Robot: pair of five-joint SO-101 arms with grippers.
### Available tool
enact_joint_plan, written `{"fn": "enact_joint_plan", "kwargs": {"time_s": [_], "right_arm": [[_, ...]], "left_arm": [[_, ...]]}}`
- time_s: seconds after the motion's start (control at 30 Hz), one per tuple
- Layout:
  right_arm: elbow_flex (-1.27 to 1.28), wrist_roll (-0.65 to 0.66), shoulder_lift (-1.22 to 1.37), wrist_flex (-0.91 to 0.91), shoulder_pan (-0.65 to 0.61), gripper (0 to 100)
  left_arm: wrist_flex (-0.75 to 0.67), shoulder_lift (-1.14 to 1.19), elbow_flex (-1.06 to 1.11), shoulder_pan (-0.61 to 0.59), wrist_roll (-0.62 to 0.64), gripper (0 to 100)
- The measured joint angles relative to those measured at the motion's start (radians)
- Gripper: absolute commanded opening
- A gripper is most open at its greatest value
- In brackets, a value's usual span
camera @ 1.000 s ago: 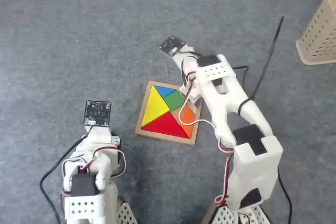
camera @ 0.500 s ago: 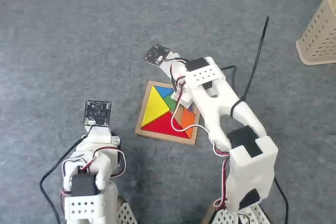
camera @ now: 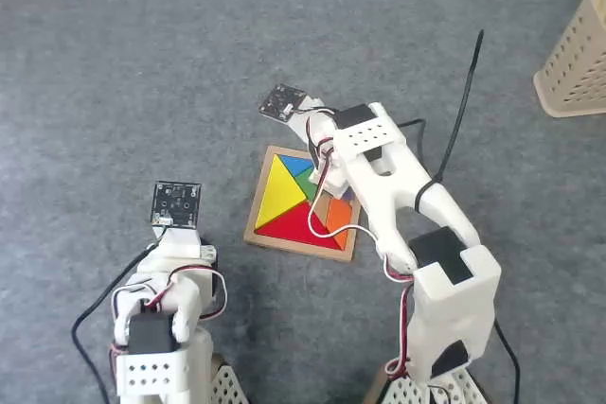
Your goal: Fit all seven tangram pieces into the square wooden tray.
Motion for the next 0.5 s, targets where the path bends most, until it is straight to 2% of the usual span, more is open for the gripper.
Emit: {"fn": "enact_joint_plan", "kwargs": {"time_s": [0.5], "right_arm": [[0.0, -0.032, 0.0, 0.0, 0.046, 18.1]], "left_arm": [[0.0, 0.0, 0.0, 0.0, 0.0, 2]]}}
